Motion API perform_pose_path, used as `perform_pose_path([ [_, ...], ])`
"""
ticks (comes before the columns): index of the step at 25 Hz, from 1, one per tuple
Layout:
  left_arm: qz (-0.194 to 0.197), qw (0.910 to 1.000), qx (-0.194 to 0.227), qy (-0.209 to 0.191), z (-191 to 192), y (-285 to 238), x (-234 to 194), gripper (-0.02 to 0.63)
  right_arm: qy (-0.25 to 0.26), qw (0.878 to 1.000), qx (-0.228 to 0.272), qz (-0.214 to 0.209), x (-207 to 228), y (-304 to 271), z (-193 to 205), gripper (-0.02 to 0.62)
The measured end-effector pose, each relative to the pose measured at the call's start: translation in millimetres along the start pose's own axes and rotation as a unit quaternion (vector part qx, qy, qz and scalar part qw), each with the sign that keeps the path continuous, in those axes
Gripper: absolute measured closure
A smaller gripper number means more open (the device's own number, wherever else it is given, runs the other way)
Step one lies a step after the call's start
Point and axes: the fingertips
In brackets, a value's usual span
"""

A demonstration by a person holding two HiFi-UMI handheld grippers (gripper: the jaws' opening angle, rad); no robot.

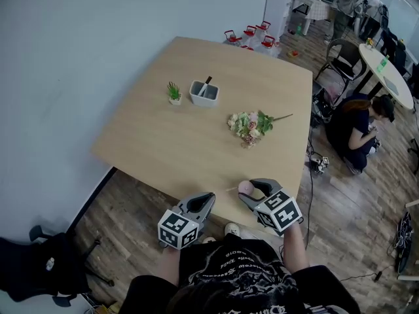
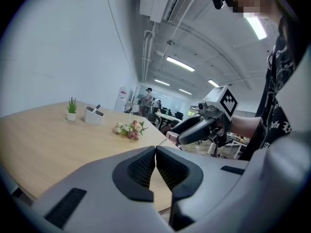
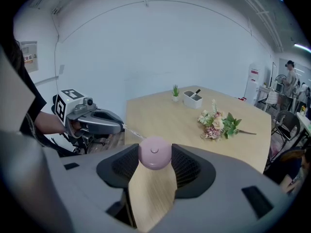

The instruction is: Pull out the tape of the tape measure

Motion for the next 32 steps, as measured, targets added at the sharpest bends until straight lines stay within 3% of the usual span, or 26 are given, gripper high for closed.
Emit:
perform_pose_path([
  [11,-0.016,0.9998,-0.007,-0.007,6.5,14.5,-4.6,0.594,-0.017,0.999,-0.003,0.031,21.6,10.4,7.6,0.37],
  [32,-0.05,0.9986,0.018,0.004,1.7,20.4,-6.2,0.594,-0.042,0.995,-0.001,0.096,53.0,44.7,30.5,0.37],
])
Point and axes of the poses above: the fingertips, and each gripper's own axes: y backward along the fingers, x to its right, z out of its underside, and after that the axes turned 2 degrees about z, right-handed
